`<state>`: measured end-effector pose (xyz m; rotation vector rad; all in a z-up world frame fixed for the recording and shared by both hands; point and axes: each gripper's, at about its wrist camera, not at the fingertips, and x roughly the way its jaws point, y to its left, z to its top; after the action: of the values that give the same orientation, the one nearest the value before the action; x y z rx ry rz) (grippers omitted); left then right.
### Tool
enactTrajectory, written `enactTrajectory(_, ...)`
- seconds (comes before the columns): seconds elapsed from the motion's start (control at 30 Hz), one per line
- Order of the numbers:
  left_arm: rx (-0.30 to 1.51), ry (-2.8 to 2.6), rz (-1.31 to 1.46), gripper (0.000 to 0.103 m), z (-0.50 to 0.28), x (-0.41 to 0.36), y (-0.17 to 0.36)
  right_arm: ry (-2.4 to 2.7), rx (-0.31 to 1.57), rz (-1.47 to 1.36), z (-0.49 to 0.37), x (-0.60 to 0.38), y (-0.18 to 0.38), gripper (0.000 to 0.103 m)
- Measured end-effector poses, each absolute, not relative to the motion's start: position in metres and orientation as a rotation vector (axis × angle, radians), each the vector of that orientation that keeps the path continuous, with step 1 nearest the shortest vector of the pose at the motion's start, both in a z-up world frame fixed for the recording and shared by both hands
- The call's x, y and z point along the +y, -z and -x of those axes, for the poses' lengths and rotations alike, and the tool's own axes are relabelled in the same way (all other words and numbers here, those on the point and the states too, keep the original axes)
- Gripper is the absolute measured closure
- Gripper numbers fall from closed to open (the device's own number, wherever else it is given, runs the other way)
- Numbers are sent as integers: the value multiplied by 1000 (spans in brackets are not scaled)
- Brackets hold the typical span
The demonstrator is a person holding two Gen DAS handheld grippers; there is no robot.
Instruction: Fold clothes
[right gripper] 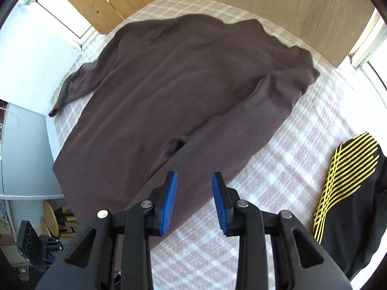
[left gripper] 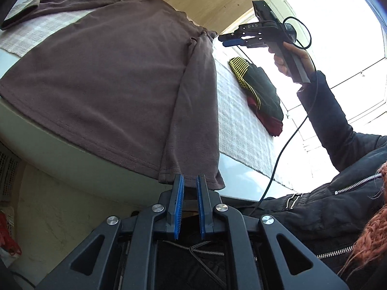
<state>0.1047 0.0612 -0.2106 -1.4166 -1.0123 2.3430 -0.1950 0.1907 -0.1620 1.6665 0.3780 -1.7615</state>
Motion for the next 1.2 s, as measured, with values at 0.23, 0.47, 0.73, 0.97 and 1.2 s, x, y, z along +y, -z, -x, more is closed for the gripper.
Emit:
enactTrajectory(0.23,-1193,-2217,1393,93,-101,71,236,1486,306,-1793,95,213,205,73)
enactTrajectory(0.47,-1356,-2206,1316,78,-90,68,249,1469,333,-1796,73,203,212,73)
enactTrajectory(0.73,-1369,-2189,1281,102,-67,86,246,1445,316,-1836,67,189,233,73)
enactTrajectory(0.97,-1101,-2367,1315,103,-55,82,200,1471,256,-1743,63,184,214,96)
enactTrajectory(1.2,-830,-2362,1478,94,-84,99,193,1435,336,-1753,44,188,203,71)
